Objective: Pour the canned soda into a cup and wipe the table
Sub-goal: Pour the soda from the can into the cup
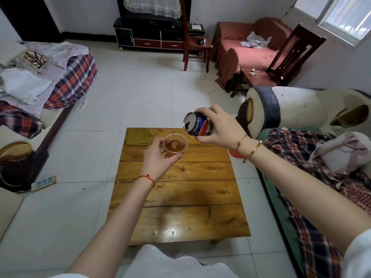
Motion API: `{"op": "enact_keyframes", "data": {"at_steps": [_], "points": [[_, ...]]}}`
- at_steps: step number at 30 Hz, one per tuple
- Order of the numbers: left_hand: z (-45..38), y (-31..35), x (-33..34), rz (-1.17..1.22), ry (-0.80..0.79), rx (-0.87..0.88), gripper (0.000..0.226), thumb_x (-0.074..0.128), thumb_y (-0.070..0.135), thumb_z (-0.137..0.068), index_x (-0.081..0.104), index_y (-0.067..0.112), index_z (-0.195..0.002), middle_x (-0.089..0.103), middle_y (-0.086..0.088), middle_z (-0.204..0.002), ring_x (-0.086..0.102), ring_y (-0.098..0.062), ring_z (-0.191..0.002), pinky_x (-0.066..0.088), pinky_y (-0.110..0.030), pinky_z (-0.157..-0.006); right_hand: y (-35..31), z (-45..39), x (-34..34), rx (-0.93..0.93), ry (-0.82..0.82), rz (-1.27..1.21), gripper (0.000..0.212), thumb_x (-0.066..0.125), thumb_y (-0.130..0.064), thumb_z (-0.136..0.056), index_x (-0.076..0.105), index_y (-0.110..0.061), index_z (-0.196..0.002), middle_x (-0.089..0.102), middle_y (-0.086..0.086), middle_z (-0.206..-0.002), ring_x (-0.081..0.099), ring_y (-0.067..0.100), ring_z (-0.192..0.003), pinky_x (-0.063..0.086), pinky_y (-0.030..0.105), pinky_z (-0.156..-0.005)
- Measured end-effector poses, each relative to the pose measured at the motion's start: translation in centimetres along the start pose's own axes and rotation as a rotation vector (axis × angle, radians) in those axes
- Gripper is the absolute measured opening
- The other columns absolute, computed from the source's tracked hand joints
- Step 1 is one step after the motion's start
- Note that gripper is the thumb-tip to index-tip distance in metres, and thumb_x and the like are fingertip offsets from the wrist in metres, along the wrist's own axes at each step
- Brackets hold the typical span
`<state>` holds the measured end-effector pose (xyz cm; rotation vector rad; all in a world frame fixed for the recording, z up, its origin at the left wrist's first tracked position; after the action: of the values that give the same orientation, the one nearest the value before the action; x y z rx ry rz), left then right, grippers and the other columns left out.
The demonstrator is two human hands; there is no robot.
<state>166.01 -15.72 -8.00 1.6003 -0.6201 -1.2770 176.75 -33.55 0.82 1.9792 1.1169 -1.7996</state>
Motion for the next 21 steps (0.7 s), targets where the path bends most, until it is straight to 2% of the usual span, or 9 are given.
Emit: {"op": "enact_keyframes", "data": {"at_steps": [4,6,11,15,21], "points": [[-0.3,-0.8,0.2,0.018,0.005,-0.02,0.064,0.085,0.024,-0.072,0.052,0.011,-0.126,0.057,0.004,-0.115,0.056,-0.007,-0.1,0.046,0.0,-0.063,1.4,0.2,2.5,0.123,0.03,-0.231,0.073,0.077,-0.047,-0.07,0.047,-0.025,-0.132,0.052,0.002,-0.111,0.054,0.015,-0.1,0.052,0.035,-0.091],[-0.4,-1.6,0.4,0.031,0.015,-0.038,0.064,0.086,0.023,-0.071,0.053,0.01,-0.124,0.056,0.005,-0.112,0.056,-0.007,-0.098,0.045,0.001,-0.064,1.9,0.5,3.9,0.166,0.033,-0.314,0.074,0.077,-0.049,-0.069,0.047,-0.024,-0.131,0.055,0.004,-0.114,0.054,0.015,-0.104,0.05,0.036,-0.096],[-0.8,-4.7,0.9,0.072,0.047,-0.106,0.065,0.087,0.023,-0.07,0.053,0.012,-0.124,0.059,0.004,-0.117,0.059,-0.008,-0.105,0.047,-0.005,-0.079,3.4,1.3,7.9,0.305,0.063,-0.511,0.077,0.071,-0.061,-0.065,0.048,-0.027,-0.13,0.056,-0.006,-0.121,0.056,0.013,-0.112,0.05,0.038,-0.098],[-1.4,-8.6,1.0,0.058,0.062,-0.195,0.069,0.086,0.025,-0.071,0.051,0.011,-0.129,0.058,-0.001,-0.126,0.056,-0.011,-0.109,0.048,-0.019,-0.089,4.8,2.3,11.1,0.422,0.09,-0.635,0.073,0.078,-0.048,-0.07,0.047,-0.026,-0.132,0.057,-0.005,-0.13,0.054,0.011,-0.117,0.048,0.038,-0.102],[-1.3,-14.6,1.7,-0.013,0.138,-0.287,0.067,0.086,0.036,-0.07,0.053,0.02,-0.126,0.058,0.009,-0.119,0.056,-0.01,-0.11,0.047,-0.027,-0.094,6.7,4.4,16.4,0.561,0.115,-0.707,0.068,0.081,-0.039,-0.071,0.048,-0.028,-0.129,0.055,-0.008,-0.129,0.052,0.008,-0.118,0.045,0.036,-0.104]]}}
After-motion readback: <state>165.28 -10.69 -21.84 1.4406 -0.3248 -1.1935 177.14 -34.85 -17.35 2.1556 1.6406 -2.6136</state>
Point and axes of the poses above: each hand's wrist, its own z-axis away from the middle knuckle, its own x-axis out of the palm, y = z × x, the point moved 3 cm from there along -z, towards the middle knuckle
